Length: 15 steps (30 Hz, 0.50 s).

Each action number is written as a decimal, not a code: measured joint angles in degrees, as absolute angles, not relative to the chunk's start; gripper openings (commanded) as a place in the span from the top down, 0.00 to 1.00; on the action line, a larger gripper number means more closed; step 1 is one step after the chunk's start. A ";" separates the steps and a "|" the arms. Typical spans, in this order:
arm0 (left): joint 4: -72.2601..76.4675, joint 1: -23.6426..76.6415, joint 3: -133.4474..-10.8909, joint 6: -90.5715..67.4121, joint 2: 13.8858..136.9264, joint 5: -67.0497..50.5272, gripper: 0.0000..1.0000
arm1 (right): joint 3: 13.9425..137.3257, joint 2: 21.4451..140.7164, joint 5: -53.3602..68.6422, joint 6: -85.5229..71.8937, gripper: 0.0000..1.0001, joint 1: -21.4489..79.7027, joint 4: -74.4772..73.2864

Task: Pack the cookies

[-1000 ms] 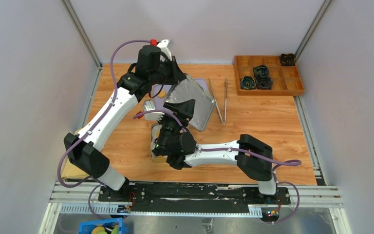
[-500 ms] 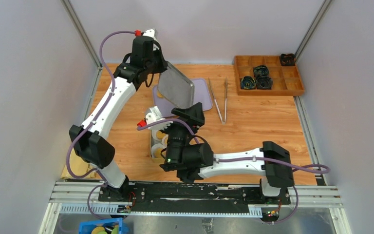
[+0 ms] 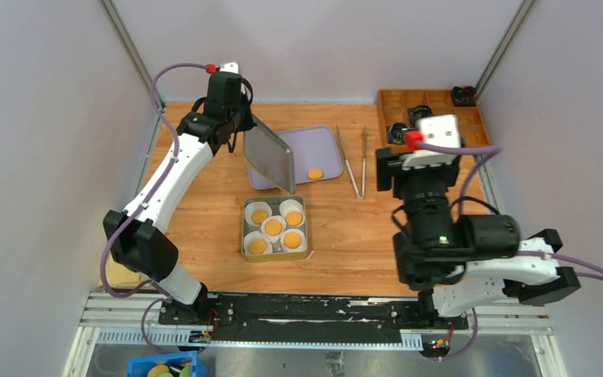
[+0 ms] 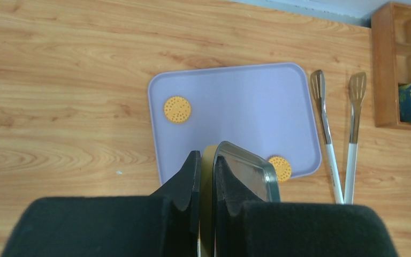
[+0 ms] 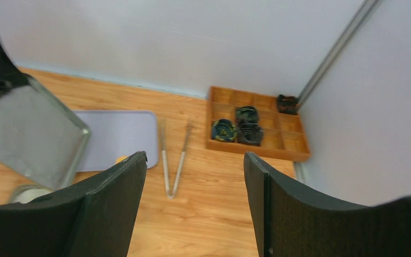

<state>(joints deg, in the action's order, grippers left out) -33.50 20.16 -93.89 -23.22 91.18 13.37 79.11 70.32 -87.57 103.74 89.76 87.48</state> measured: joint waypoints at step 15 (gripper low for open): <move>-33.06 20.45 -92.18 -23.14 85.91 9.61 1.00 | 110.24 68.97 -74.06 59.96 0.26 144.44 29.95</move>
<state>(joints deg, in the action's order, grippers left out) -33.06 20.45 -92.18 -23.14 85.91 9.61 110.24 68.97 -74.06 59.96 144.44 29.95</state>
